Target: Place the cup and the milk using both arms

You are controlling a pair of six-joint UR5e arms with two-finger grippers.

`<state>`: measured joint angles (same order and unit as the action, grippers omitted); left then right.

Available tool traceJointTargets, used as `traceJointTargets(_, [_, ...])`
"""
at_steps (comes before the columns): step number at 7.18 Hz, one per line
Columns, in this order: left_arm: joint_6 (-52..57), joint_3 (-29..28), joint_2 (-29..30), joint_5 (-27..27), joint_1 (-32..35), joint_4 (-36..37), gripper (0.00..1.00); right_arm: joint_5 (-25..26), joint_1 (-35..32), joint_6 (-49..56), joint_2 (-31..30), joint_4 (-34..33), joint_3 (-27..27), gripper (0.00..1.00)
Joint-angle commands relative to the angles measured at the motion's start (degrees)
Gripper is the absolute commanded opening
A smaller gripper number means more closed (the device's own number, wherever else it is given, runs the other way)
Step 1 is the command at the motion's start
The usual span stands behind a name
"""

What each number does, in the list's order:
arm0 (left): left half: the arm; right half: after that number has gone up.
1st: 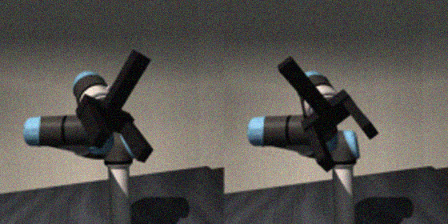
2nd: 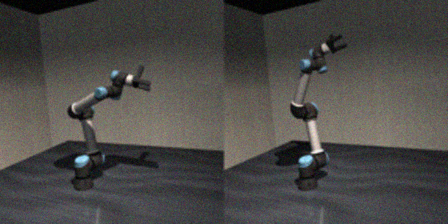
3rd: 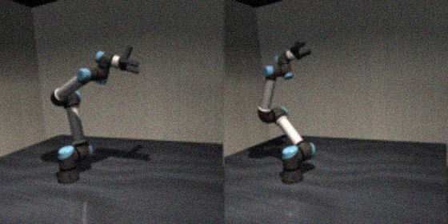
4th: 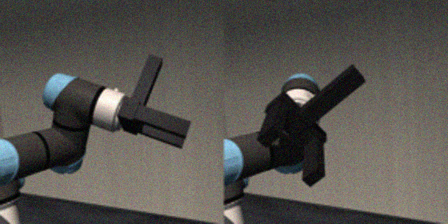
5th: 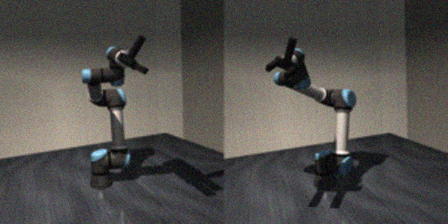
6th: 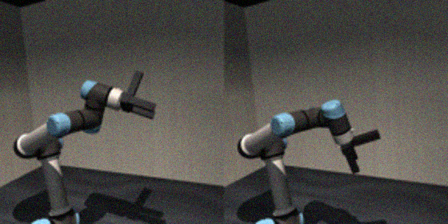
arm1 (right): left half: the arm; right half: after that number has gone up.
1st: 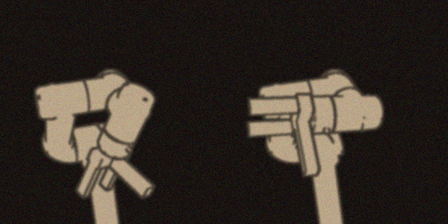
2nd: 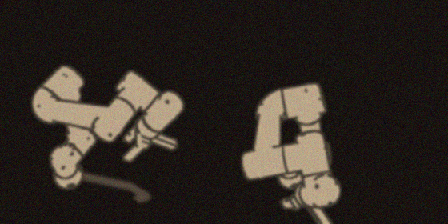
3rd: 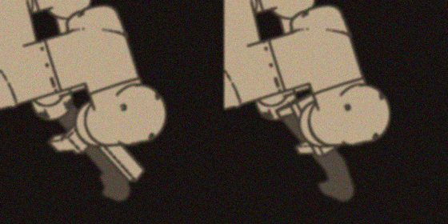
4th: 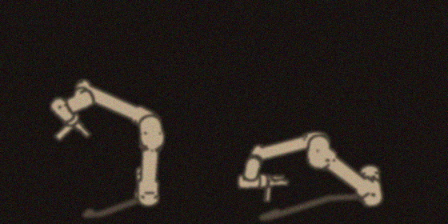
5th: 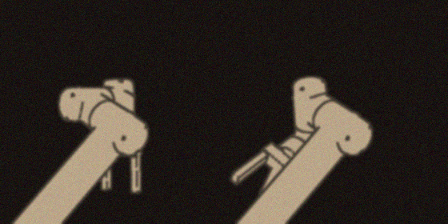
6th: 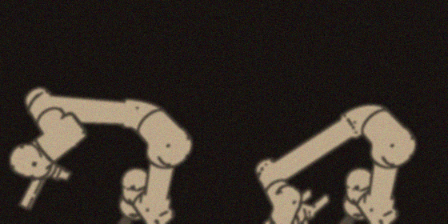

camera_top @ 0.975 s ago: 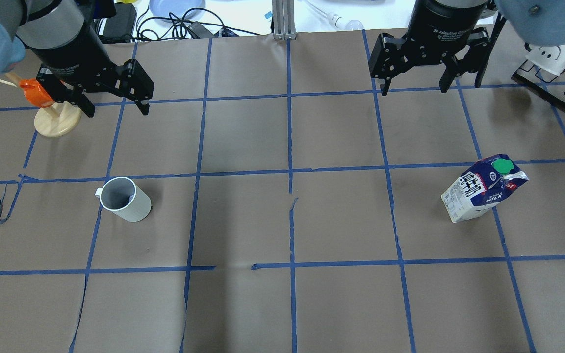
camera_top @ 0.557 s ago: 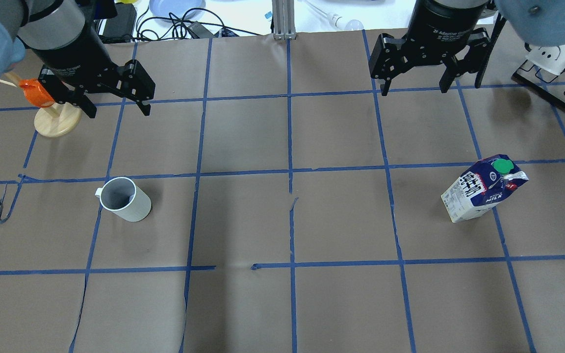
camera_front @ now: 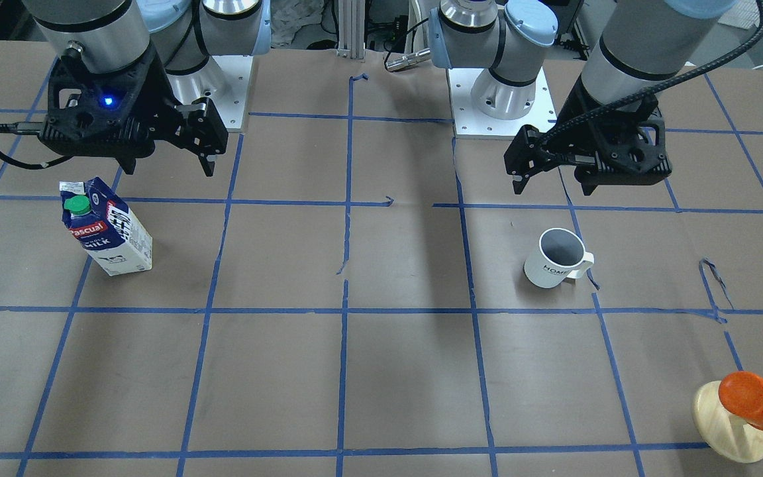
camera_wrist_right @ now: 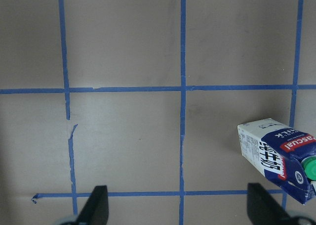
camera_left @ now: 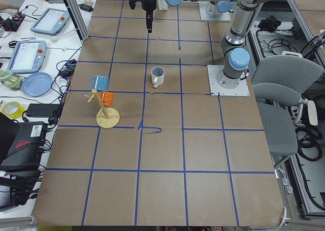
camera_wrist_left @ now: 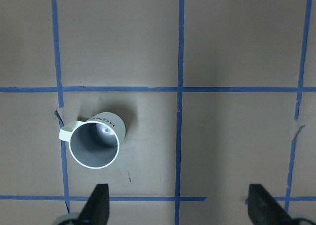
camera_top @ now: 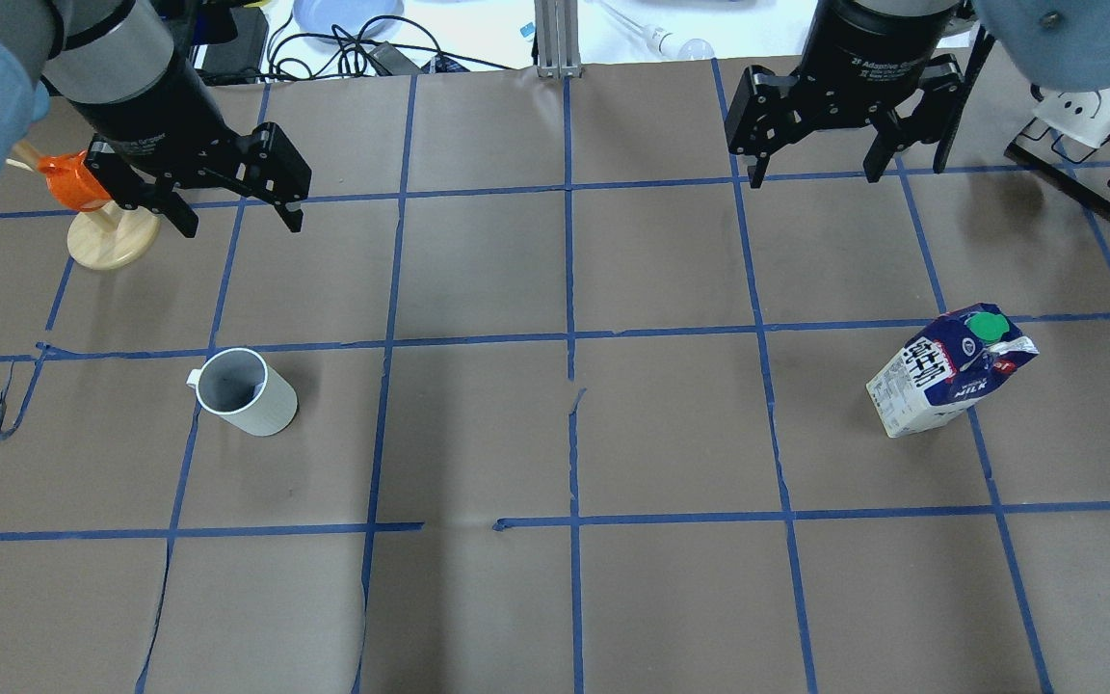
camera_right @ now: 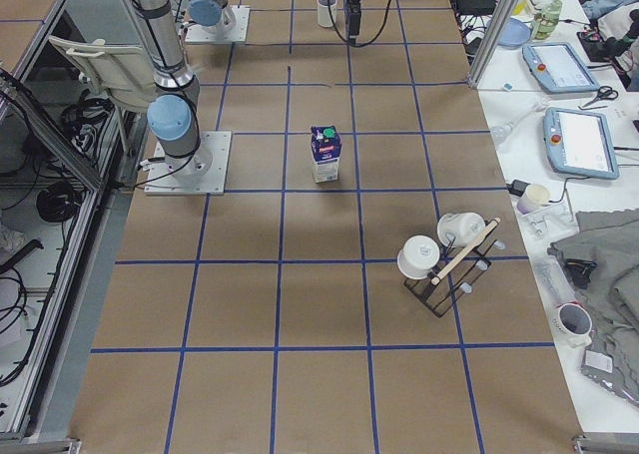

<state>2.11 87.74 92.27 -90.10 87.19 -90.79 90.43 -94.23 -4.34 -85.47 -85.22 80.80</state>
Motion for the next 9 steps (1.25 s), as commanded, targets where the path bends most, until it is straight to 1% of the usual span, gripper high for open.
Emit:
traceJointTargets(1, [0.0,-0.03,-0.07,-0.07,0.0,-0.17,1.0,-0.08,0.01,0.04,0.04,-0.03,0.06,1.0])
traceJointTargets(2, [0.09,0.06,0.19,-0.94,-0.35,-0.35,1.0,-0.08,0.01,-0.05,0.04,0.05,0.06,1.0])
traceJointTargets(4, [0.35,0.15,1.24,-0.6,-1.22,0.34,1.0,0.01,0.18,0.04,0.13,-0.03,-0.29,1.0])
traceJointTargets(5, [0.09,1.71,1.51,-1.03,-3.06,0.87,1.0,0.01,0.18,-0.31,0.04,0.05,-0.55,1.0])
traceJointTargets(6, [0.61,5.03,1.51,-0.78,-7.95,4.19,1.0,-0.07,0.1,-0.23,-0.14,-0.03,-0.9,1.0])
traceJointTargets(7, [1.84,9.33,1.42,-0.51,-13.04,7.52,1.0,0.01,0.09,0.04,0.21,-0.38,-0.12,1.0])
traceJointTargets(9, [1.32,17.16,1.51,-0.69,-18.61,8.61,1.0,0.8,1.23,2.74,0.39,-0.56,0.32,1.0])
